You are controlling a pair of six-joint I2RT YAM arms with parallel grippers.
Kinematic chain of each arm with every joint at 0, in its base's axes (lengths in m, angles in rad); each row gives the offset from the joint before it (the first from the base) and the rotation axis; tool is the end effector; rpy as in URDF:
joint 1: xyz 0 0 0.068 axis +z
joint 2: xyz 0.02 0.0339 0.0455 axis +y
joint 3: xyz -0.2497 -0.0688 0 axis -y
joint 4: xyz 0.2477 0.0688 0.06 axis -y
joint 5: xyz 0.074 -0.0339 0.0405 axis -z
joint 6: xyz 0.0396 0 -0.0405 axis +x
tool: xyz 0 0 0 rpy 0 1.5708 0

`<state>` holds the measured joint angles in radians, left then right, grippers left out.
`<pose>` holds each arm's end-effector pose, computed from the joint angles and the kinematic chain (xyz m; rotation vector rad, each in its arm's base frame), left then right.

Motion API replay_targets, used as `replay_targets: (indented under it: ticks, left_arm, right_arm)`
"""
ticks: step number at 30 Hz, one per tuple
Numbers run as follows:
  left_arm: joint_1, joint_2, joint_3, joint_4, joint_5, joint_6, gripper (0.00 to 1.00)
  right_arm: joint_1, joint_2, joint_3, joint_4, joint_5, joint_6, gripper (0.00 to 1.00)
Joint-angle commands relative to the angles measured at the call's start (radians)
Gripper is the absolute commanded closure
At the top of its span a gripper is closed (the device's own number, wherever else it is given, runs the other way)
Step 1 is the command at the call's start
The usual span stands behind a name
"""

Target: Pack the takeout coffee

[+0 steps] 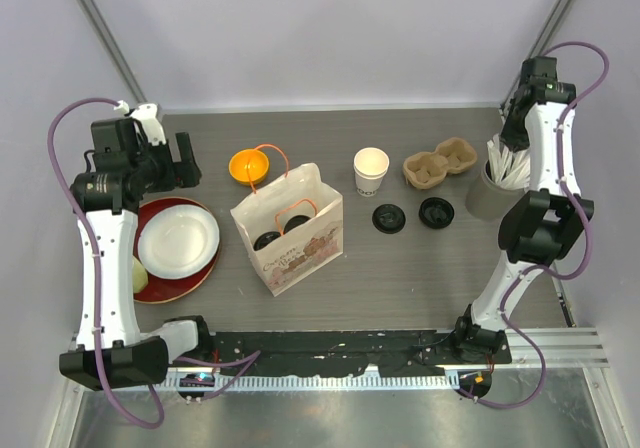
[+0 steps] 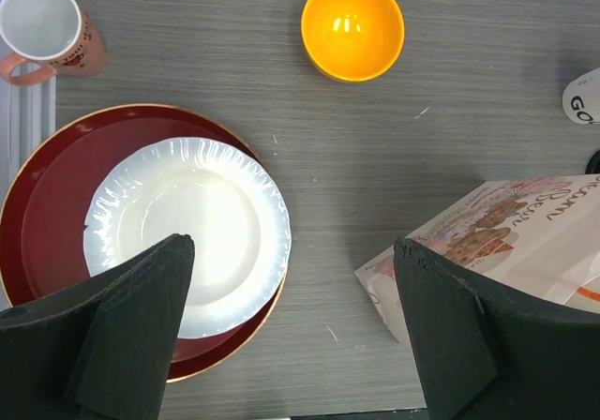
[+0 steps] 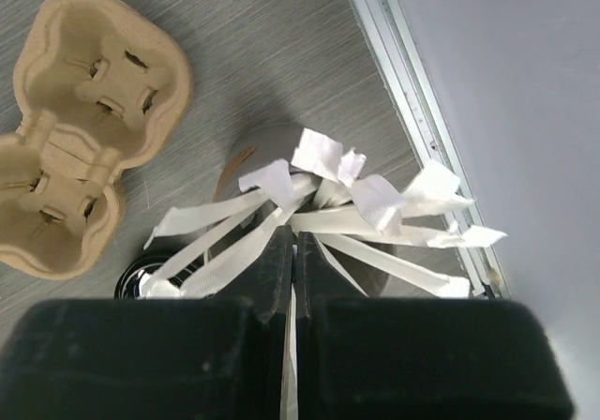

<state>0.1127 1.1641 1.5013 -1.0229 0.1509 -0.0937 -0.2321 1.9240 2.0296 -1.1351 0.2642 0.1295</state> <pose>0.2220 0.0191 0.4098 -0.1517 2.2470 -0.1600 0.3910 -0.1030 0.3374 0.5596 2.5304 -0.3805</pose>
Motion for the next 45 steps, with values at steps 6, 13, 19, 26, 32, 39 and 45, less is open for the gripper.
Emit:
replay_targets:
  ticks: [6,13,19,26,32,39,45]
  left_arm:
    - [0.005,0.013,0.036,0.038,0.090,0.011,0.09]
    - [0.005,-0.004,0.019,0.047,0.084,0.011,0.09]
    - [0.005,-0.026,0.001,0.060,0.090,-0.009,0.09]
    - [0.004,-0.038,0.004,0.063,0.095,-0.015,0.08]
    - [0.005,-0.041,-0.003,0.063,0.096,-0.018,0.09]
    - [0.005,-0.032,0.014,0.063,0.085,-0.021,0.09]
    - [0.005,-0.032,0.022,0.055,0.079,-0.011,0.08]
  right_arm:
    - [-0.003,-0.157,0.043,0.012,0.066,-0.013,0.99]
    - [-0.003,-0.192,0.138,0.015,0.096,0.004,0.99]
    - [-0.004,-0.227,0.313,0.069,0.142,0.042,0.99]
    - [-0.004,-0.374,0.261,0.291,0.083,0.099,0.99]
    - [-0.003,-0.379,0.302,0.409,-0.154,0.146,0.99]
    - [0.327,-0.212,0.309,0.728,-0.892,0.545,0.99]
    - [0.484,-0.092,0.360,0.874,-1.295,0.814,0.99]
